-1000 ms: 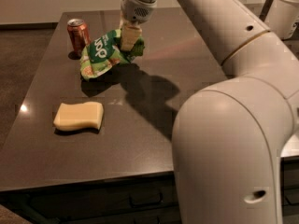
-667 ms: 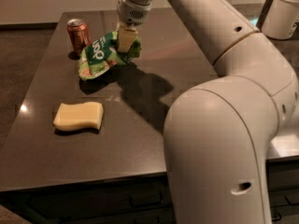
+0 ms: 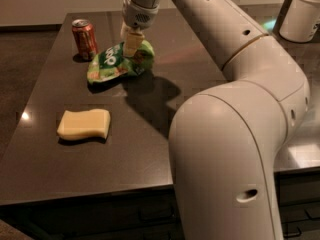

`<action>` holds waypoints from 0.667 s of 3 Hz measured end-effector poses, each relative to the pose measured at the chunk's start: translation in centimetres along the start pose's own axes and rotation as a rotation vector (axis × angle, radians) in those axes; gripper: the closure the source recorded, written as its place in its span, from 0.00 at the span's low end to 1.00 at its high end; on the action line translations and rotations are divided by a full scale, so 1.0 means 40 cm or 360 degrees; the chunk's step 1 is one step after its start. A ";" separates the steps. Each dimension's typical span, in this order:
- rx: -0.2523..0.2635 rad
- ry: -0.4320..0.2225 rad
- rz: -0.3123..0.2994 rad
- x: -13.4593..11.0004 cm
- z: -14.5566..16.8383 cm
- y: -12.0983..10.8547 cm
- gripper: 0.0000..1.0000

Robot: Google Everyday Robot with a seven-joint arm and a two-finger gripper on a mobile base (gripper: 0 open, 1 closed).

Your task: Move green rice chip bag near coke can

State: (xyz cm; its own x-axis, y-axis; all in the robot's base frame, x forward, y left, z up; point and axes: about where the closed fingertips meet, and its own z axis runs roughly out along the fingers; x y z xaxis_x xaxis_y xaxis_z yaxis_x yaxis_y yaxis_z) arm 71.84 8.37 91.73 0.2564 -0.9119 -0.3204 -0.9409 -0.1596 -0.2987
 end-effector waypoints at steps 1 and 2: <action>0.0001 -0.0003 -0.0001 -0.003 0.009 -0.003 0.00; 0.0001 -0.0003 -0.0001 -0.003 0.009 -0.003 0.00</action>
Offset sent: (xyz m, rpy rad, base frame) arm 0.0013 0.0021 -0.0021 0.0015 -0.0003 0.0010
